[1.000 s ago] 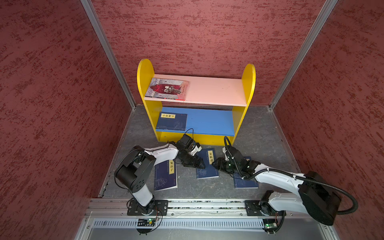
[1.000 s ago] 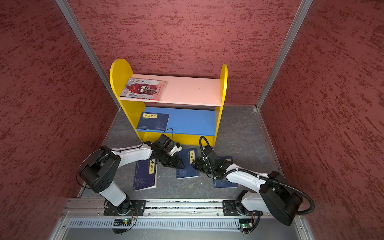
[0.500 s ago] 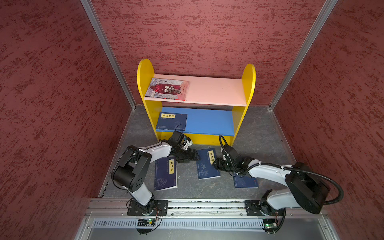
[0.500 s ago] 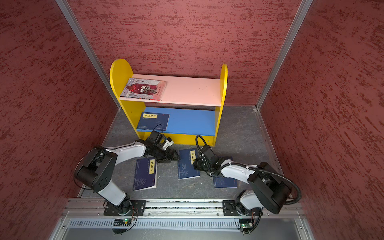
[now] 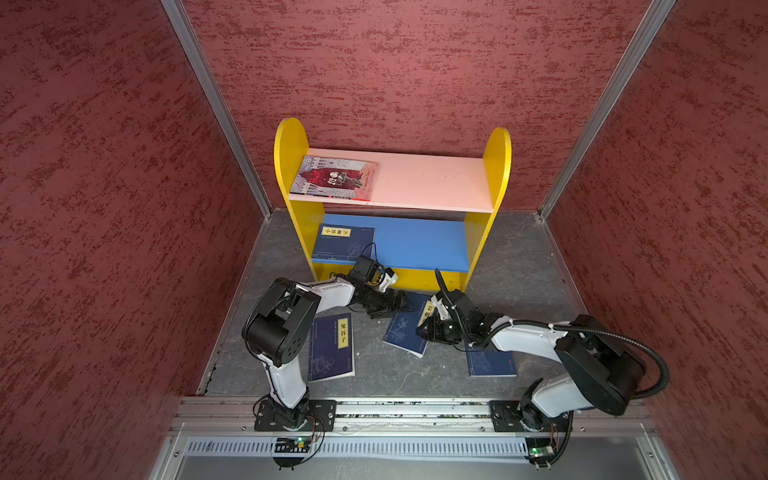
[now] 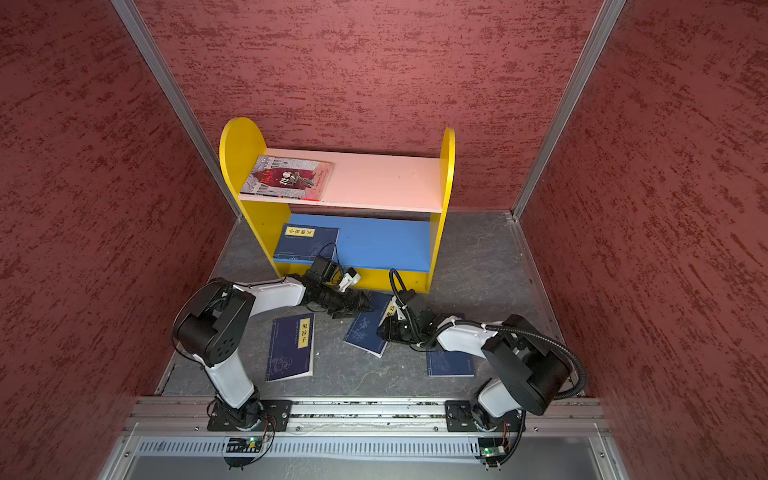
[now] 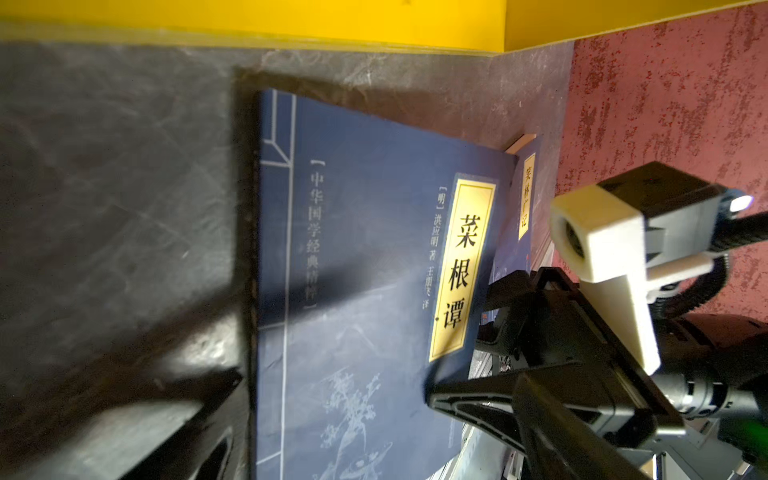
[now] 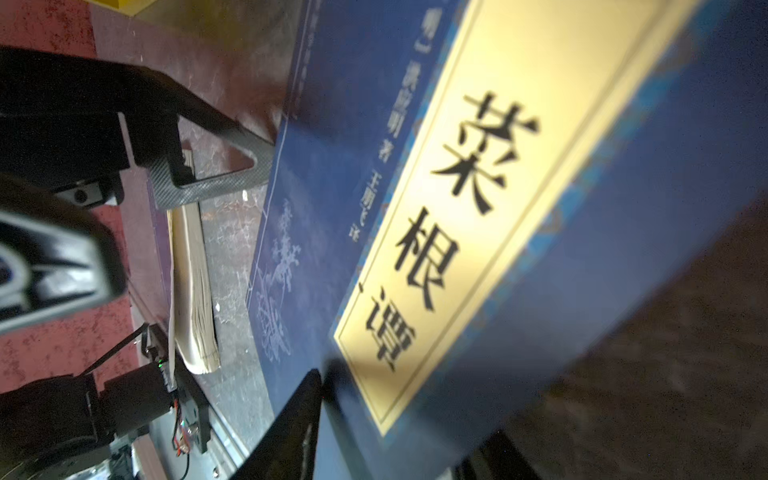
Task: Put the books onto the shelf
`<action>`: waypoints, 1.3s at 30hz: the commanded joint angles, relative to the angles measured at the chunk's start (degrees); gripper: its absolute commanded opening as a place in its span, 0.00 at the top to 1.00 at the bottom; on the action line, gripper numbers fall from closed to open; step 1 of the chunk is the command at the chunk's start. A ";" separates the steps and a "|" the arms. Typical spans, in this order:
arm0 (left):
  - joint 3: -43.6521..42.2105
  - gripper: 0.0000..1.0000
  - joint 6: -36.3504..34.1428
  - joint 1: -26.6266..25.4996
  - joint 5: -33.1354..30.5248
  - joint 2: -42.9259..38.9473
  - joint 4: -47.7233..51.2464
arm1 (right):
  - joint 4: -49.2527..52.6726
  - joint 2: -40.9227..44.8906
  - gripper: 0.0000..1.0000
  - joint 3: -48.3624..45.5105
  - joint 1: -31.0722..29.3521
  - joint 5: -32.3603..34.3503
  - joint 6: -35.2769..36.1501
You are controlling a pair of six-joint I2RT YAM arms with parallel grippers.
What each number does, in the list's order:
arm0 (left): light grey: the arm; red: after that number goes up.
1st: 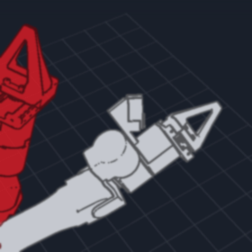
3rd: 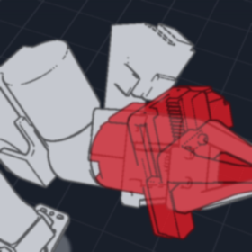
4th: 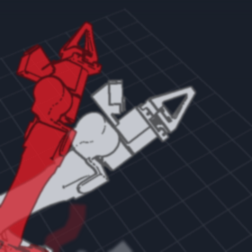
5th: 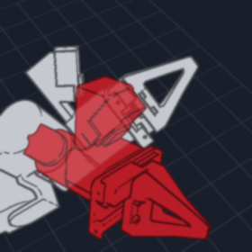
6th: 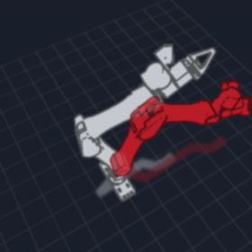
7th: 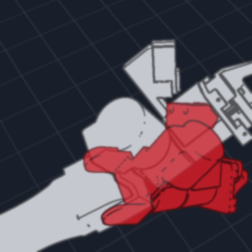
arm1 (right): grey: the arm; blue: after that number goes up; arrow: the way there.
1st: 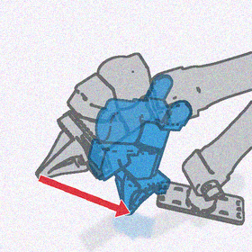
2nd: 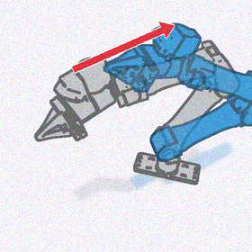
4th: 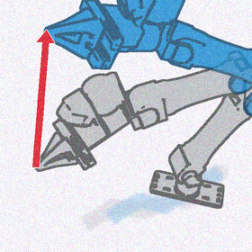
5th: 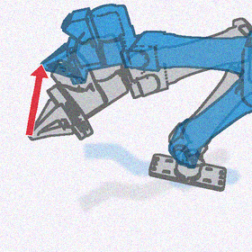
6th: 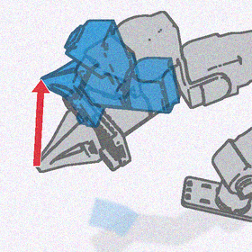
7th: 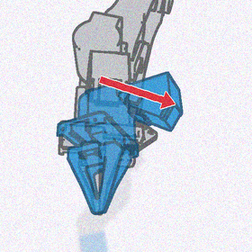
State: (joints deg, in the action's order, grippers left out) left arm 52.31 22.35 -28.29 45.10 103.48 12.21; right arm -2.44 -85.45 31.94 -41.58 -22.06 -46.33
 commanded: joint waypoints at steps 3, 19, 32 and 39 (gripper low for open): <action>-5.97 0.01 1.18 -4.68 -0.14 5.66 5.22 | 2.61 3.64 0.49 -2.47 -1.22 0.18 -4.36; -9.17 0.04 2.64 -4.38 4.50 4.18 2.56 | -7.66 18.29 0.79 -13.17 -1.22 9.75 -13.89; -8.28 0.03 2.43 -3.22 4.46 4.55 3.67 | -9.91 20.61 1.00 -14.83 -1.17 8.32 -13.82; -10.05 0.03 1.64 1.40 -0.03 0.22 4.05 | -6.69 26.94 1.00 -14.03 -1.13 8.49 -13.68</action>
State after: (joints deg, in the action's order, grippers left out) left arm 45.78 24.69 -28.27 55.18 101.56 7.70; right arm -7.44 -61.06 16.97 -42.44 -14.50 -59.72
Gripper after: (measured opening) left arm 0.972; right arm 0.150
